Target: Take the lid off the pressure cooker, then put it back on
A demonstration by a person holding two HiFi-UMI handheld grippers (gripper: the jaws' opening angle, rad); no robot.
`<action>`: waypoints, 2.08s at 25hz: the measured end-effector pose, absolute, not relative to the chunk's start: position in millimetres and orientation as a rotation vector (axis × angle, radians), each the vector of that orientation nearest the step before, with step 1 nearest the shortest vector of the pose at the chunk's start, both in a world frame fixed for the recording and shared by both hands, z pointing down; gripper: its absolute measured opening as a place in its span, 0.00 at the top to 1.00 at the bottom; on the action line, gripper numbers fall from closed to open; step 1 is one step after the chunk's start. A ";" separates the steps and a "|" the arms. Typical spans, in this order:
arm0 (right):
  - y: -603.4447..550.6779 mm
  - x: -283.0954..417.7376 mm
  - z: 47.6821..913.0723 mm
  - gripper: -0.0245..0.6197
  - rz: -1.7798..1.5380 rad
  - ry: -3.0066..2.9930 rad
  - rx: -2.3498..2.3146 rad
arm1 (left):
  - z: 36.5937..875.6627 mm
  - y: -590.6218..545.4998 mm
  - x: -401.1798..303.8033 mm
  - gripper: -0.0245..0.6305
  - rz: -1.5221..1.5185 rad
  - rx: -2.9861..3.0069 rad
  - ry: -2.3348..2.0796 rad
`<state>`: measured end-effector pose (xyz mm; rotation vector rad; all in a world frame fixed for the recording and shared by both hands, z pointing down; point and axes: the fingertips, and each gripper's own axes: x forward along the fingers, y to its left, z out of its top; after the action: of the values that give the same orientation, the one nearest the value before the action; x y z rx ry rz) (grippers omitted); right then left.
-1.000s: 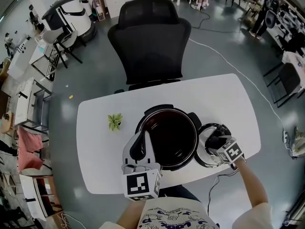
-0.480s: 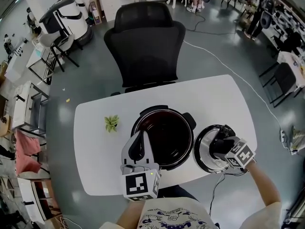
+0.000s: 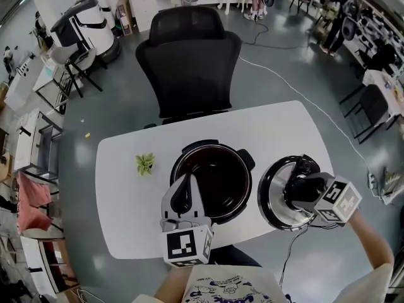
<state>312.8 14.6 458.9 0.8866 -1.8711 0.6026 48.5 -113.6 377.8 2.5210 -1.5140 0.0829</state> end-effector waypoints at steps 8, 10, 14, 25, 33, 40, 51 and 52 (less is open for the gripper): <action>-9.1 273.8 401.9 0.51 0.479 -1.952 0.807 | 372.3 -108.3 34.5 0.94 0.066 2.502 -1.542; -15.2 259.5 393.9 0.51 0.455 -1.972 0.776 | 370.2 -107.3 27.3 0.94 0.059 2.494 -1.557; -27.8 227.7 384.3 0.51 0.404 -2.012 0.703 | 368.1 -106.3 10.6 0.94 0.052 2.468 -1.595; -58.7 149.8 383.8 0.51 0.310 -2.058 0.514 | 360.7 -107.3 -48.4 0.94 0.022 2.369 -1.728; -67.3 110.6 396.7 0.51 0.233 -2.052 0.364 | 363.8 -103.7 -81.6 0.94 0.028 2.306 -1.808; -76.9 87.1 409.9 0.51 0.219 -2.057 0.313 | 366.8 -103.1 -100.7 0.94 0.030 2.262 -1.856; -91.5 72.7 426.5 0.51 0.204 -2.042 0.289 | 375.5 -105.3 -105.2 0.94 0.036 2.233 -1.868; -92.6 72.1 427.6 0.50 0.202 -2.037 0.286 | 374.5 -106.2 -104.9 0.94 0.019 2.230 -1.869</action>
<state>72.1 -92.6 427.6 0.2865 -2.0373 0.2015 -104.9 -106.2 374.5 2.2297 -1.8690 0.0194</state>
